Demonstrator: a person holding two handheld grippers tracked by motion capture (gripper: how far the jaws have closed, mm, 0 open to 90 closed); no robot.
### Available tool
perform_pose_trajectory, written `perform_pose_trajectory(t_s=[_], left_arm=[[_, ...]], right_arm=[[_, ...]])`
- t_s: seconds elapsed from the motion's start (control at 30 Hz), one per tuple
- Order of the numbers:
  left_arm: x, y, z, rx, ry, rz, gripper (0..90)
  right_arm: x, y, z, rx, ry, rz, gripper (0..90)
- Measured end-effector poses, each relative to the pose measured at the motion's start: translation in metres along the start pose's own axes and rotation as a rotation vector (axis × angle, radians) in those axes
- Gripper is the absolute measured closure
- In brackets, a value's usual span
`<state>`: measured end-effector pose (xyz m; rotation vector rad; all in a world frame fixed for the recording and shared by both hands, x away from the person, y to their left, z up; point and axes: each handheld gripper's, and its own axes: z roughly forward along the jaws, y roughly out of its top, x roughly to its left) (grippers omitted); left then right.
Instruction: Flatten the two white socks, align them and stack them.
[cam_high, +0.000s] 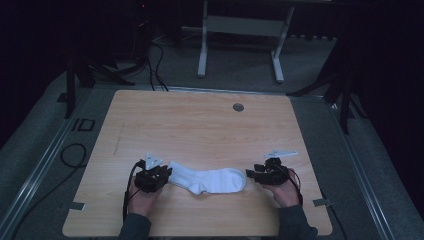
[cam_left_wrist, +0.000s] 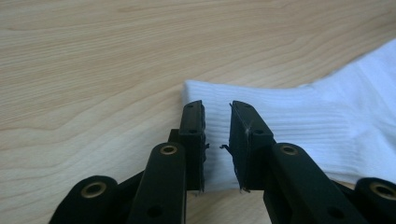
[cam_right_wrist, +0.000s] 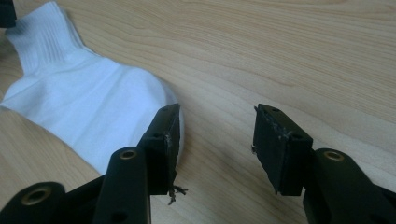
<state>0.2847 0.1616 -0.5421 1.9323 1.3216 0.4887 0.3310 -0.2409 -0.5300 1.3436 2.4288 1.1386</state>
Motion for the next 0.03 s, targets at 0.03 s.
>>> perform_pose_trajectory(t_s=[0.03], left_arm=[[0.0012, 0.0001, -0.0003, 0.001, 0.004, -0.001, 74.3]], right_arm=[[-0.0007, -0.0002, 0.0003, 0.001, -0.002, 0.000, 50.6]])
